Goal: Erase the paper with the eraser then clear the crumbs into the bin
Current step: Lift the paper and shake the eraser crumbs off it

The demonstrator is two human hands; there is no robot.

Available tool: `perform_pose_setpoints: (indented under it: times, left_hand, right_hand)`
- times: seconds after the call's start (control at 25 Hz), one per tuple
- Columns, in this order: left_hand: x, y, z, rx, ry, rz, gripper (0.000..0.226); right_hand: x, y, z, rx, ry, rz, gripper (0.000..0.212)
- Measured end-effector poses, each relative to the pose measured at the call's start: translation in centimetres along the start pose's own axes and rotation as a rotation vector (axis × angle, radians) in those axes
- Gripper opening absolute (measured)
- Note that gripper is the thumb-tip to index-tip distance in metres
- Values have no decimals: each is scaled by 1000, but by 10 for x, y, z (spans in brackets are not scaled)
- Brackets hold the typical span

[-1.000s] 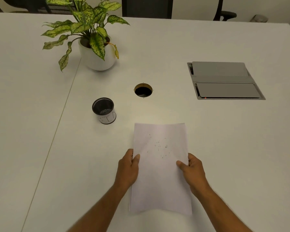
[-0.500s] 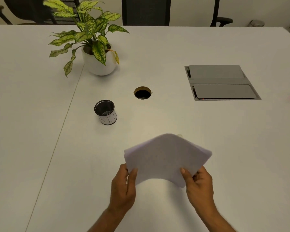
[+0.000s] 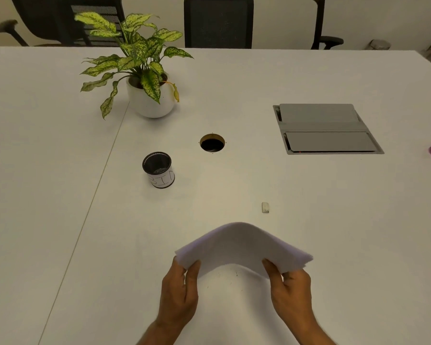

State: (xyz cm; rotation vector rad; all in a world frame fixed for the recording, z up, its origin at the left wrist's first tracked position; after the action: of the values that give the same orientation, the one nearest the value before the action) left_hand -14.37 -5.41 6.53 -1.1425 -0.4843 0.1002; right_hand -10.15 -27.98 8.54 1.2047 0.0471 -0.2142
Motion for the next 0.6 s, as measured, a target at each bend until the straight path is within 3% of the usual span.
perform_pose_setpoints:
  times: [0.12, 0.28, 0.36, 0.48, 0.6]
  left_hand:
    - [0, -2, 1, 28, 30, -10, 22]
    - [-1, -1, 0, 2, 10, 15, 43]
    - [-5, 7, -2, 18, 16, 10, 29]
    - [-7, 10, 0, 45, 21, -8, 38]
    - [-8, 13, -1, 34, 50, 13, 33]
  right_hand:
    - [1, -6, 0, -11, 4, -12, 29]
    - [-1, -7, 1, -16, -18, -11, 39]
    - [-2, -8, 1, -29, -19, -24, 34]
    - [-2, -7, 1, -42, -25, -33, 31]
    - [-5, -6, 0, -50, -13, -38, 28]
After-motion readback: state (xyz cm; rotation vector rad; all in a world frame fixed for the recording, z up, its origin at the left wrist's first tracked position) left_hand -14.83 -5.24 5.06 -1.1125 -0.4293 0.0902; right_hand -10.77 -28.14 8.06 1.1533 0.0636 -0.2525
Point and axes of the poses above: each hand's wrist, its own x-axis towards the middle knuckle, its own z-axis out of the back of the hand, y = z × x, the point moved 3 cm from there along x, towards the middle knuckle, and after that the axes turned 9 degrees about -z, right-handed, at the moved point
